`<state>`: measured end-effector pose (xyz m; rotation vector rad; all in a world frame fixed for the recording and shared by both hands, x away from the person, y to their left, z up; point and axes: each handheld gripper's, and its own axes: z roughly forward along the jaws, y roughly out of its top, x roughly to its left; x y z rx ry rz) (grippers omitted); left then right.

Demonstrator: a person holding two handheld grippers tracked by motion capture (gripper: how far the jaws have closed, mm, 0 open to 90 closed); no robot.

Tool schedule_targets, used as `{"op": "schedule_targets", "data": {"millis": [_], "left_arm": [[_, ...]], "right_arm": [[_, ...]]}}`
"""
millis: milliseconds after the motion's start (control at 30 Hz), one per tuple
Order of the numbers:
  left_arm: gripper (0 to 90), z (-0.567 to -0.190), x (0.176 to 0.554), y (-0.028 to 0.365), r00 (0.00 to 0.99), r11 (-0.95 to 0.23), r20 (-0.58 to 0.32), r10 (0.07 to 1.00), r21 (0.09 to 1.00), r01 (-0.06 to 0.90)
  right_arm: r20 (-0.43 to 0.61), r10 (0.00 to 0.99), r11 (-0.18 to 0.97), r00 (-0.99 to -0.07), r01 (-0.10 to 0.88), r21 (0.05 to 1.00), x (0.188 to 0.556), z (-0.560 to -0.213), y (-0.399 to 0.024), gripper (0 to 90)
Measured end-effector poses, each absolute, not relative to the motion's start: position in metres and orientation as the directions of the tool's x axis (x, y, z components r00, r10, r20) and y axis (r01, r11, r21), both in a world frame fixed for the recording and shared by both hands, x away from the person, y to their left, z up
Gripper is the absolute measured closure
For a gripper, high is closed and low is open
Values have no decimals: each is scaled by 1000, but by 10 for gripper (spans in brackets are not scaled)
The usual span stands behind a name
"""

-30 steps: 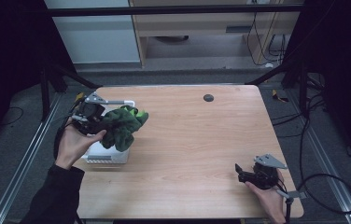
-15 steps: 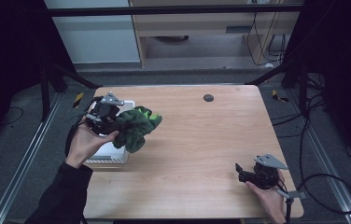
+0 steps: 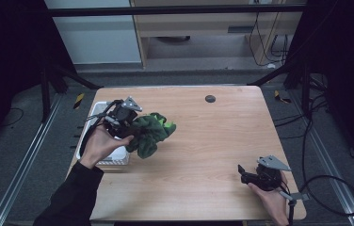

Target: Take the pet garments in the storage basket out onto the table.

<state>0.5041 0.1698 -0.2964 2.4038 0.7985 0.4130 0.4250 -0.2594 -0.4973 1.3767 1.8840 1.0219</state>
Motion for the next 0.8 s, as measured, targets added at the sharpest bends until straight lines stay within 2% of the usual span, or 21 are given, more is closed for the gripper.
{"op": "schedule_targets", "data": {"millis": [800], "left_arm": [[749,-316,514,126,853,-754,111,511,534,382]], "right_arm": [[-14,957,162,-288,498,852,425,-496,-262,108]]}}
